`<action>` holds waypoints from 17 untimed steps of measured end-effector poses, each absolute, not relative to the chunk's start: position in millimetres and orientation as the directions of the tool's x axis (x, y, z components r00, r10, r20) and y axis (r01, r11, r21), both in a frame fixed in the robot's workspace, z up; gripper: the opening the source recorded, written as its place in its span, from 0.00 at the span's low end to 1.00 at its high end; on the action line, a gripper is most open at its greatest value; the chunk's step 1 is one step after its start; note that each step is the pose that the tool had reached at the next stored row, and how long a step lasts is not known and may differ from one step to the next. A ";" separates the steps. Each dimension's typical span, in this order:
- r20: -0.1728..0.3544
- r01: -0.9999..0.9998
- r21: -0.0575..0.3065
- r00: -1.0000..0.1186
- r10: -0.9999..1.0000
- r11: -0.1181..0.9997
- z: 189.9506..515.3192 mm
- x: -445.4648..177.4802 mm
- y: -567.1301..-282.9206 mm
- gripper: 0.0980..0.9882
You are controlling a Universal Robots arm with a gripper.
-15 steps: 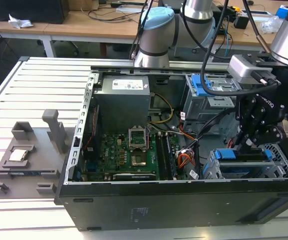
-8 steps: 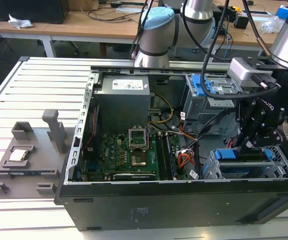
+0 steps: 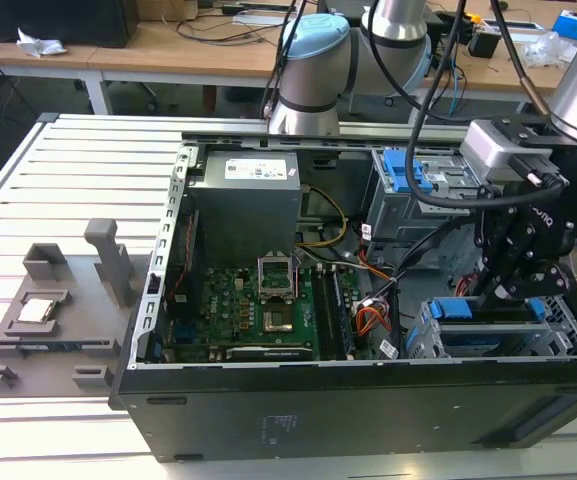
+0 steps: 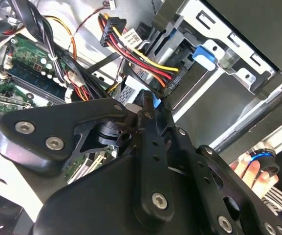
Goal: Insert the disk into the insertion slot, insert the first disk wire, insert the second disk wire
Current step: 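Insert the second disk wire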
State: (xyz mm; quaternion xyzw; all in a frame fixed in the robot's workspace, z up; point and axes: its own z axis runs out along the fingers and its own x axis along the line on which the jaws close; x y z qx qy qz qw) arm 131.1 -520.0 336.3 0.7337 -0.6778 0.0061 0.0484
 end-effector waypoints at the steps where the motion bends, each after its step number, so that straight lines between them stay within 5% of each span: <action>1: 0.065 -0.995 0.062 0.081 -0.995 -0.077 336.6 131.0 -520.1 0.12; 17: 0.028 -0.995 0.059 0.081 -0.996 -0.079 336.5 131.0 -524.0 0.12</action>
